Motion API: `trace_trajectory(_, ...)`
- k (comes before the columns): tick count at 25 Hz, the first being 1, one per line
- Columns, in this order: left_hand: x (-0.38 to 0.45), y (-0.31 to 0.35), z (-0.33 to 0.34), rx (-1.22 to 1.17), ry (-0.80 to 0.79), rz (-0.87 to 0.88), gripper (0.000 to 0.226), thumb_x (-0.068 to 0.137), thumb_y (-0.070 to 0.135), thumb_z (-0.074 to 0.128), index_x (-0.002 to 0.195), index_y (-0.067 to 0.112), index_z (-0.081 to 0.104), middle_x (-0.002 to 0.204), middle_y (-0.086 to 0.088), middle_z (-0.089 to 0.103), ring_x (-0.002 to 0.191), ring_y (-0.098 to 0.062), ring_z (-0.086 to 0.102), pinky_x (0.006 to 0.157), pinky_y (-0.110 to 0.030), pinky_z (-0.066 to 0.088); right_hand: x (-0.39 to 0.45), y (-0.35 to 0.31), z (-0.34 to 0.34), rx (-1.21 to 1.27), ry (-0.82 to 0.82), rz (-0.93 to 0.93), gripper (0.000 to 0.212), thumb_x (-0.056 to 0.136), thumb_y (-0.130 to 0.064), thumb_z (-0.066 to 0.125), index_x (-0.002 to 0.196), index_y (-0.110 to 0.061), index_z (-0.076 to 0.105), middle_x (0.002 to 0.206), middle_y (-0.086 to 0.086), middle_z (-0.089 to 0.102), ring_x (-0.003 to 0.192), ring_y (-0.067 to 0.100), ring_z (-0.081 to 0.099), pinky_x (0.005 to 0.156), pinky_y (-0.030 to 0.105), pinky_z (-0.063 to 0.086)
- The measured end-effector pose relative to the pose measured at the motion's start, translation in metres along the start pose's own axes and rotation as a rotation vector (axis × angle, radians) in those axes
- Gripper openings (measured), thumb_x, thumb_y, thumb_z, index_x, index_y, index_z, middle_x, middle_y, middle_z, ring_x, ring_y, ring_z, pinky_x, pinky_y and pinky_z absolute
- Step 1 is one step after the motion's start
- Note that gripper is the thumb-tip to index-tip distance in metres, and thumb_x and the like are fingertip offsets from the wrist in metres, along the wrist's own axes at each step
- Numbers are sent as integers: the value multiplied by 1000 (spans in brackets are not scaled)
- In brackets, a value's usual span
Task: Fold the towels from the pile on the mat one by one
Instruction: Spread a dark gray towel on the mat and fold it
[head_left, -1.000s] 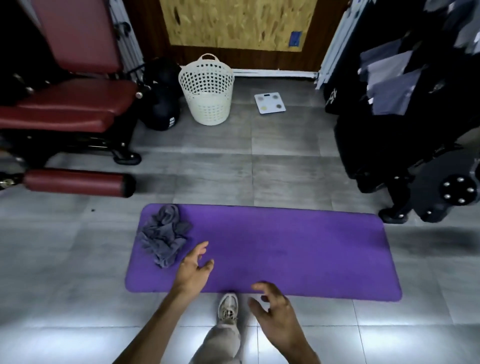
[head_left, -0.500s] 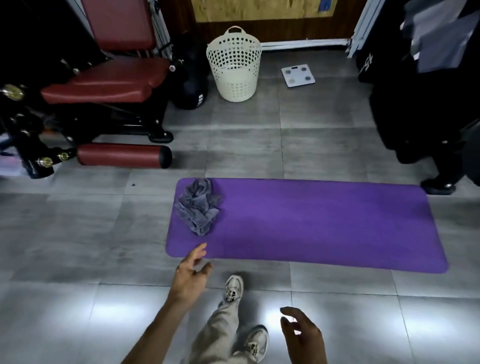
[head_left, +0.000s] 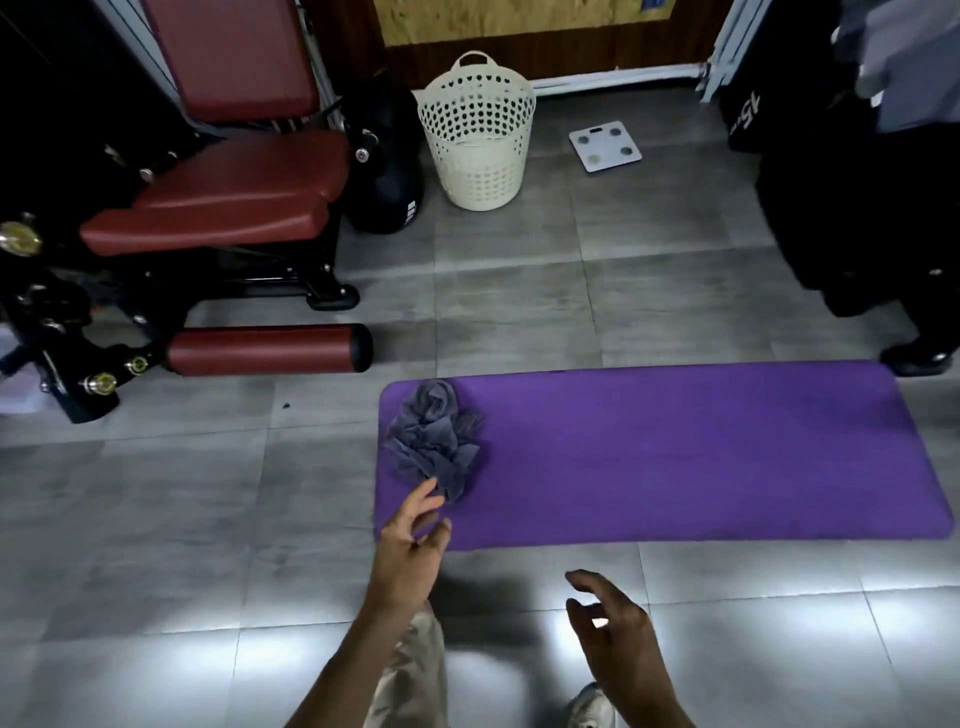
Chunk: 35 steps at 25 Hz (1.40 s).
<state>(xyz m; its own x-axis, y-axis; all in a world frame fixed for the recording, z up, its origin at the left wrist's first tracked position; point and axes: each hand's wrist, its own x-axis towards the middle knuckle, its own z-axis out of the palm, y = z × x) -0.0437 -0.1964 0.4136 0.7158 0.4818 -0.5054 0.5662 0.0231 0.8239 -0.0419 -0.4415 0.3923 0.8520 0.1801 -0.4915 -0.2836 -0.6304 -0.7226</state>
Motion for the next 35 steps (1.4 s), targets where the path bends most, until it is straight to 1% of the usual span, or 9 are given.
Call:
trace_trajectory(5, 119, -20, -104, 269, -146, -52, 48, 91, 11, 62, 137, 21, 52, 126, -3, 61, 112, -16, 61, 92, -33, 54, 66, -60, 92, -3, 9, 188, 37, 89, -13, 68, 96, -49, 61, 94, -41, 62, 75, -2, 66, 62, 14, 51)
trace_trajectory(7, 162, -33, -136, 332, -149, -114, 49, 89, 17, 65, 136, 17, 52, 126, -6, 62, 110, -18, 62, 92, -34, 53, 95, -74, 131, -61, -7, 223, 31, 88, -26, 66, 97, -55, 60, 89, -31, 68, 73, -2, 66, 71, 24, 55)
trace_trajectory(11, 234, -76, -153, 329, -141, -282, 46, 86, 22, 64, 130, 18, 56, 119, -7, 63, 110, -21, 62, 80, -23, 47, 156, -71, 208, -214, -198, 225, 27, 90, -26, 60, 114, -39, 64, 93, -13, 71, 75, 3, 65, 70, 18, 46)
trace_trajectory(18, 368, -275, -68, 377, -199, -368, 46, 91, 19, 63, 135, 24, 52, 116, 4, 55, 108, -14, 56, 89, -26, 45, 335, 89, 385, -827, -531, -220, 55, 74, -17, 67, 128, -19, 55, 113, 8, 64, 99, 35, 62, 78, 46, 52)
trace_trajectory(21, 413, -369, -26, 332, -180, -392, 45, 85, 21, 67, 129, 23, 56, 114, 1, 61, 103, -16, 60, 93, -32, 48, 413, 158, 452, -917, -519, -216, 68, 84, -22, 60, 147, -24, 33, 156, 16, 26, 134, 38, 34, 100, 49, 37)
trace_trajectory(24, 441, -434, -1, 287, -152, -416, 37, 85, 14, 67, 121, 20, 60, 111, -4, 64, 101, -20, 61, 93, -39, 50, 476, 198, 493, -966, -470, -109, 70, 83, -24, 59, 148, -22, 34, 163, 11, 3, 146, 37, 8, 109, 54, 28)
trace_trajectory(29, 422, -418, -12, 251, -69, -451, 26, 81, 19, 69, 106, 26, 63, 105, -2, 67, 92, -18, 65, 78, -28, 49, 485, 197, 456, -420, -561, 149, 72, 74, -22, 78, 137, -13, 47, 142, 5, 44, 127, 29, 46, 100, 33, 42)
trace_trajectory(32, 383, -334, -25, 206, -42, -429, 26, 74, 28, 65, 99, 32, 63, 103, -5, 70, 83, -17, 67, 65, -23, 48, 432, 123, 372, 133, -550, 211, 66, 71, -4, 84, 130, -15, 56, 121, 4, 57, 109, 19, 57, 77, 11, 45)
trace_trajectory(35, 339, -227, -27, 180, -63, -316, 30, 76, 21, 68, 102, 35, 61, 106, -7, 69, 84, -7, 67, 70, -21, 50, 367, 31, 275, 431, -530, 201, 64, 60, -19, 90, 117, -21, 63, 107, -4, 64, 89, 5, 61, 70, 15, 49)
